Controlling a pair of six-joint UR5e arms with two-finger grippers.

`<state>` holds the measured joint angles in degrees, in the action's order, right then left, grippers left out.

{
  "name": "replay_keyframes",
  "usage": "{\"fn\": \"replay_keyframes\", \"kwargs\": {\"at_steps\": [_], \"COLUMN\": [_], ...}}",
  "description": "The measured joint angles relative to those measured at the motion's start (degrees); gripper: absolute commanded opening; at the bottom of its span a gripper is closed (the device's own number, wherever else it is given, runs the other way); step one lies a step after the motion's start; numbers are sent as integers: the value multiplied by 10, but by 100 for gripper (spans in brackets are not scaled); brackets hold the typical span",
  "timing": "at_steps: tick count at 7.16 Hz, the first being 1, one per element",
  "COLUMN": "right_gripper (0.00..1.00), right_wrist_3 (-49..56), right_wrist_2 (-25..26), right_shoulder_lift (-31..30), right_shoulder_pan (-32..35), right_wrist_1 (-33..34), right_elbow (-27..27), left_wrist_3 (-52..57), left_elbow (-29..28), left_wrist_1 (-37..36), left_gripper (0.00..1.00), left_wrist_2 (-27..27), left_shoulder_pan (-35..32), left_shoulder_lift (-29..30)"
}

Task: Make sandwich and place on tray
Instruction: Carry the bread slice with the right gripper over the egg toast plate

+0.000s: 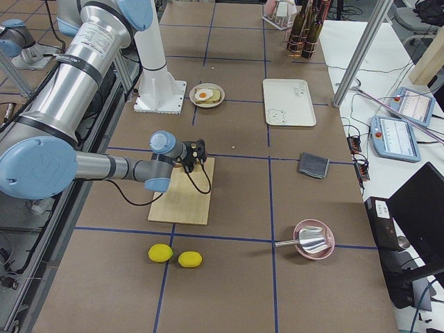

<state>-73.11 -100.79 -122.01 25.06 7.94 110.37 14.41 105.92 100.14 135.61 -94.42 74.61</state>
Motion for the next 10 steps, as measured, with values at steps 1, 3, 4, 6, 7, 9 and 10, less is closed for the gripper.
{"fn": "replay_keyframes", "kwargs": {"at_steps": [1,3,4,6,7,9,10], "right_gripper": [0,0,0,0,0,0,0], "right_wrist_3": [-15,-54,-65,-73,-75,-87,-91], "right_wrist_2": [-1,-1,-1,2,4,32,49], "right_shoulder_lift": [23,127,197,321,374,461,485], "right_shoulder_pan": [-2,-4,-6,-18,-29,-73,-91], "right_wrist_1": [9,98,170,292,343,426,442], "right_elbow": [15,32,36,37,36,21,5], "left_wrist_3": [0,0,0,0,0,0,0], "left_elbow": [0,0,0,0,0,0,0], "left_wrist_1": [0,0,0,0,0,1,1], "left_gripper": [100,100,100,100,100,100,100], "left_wrist_2": [0,0,0,0,0,0,0], "left_shoulder_pan": [0,-1,-1,-1,-1,-1,-1], "left_shoulder_lift": [-2,-4,-5,-5,-5,-4,-3]}}
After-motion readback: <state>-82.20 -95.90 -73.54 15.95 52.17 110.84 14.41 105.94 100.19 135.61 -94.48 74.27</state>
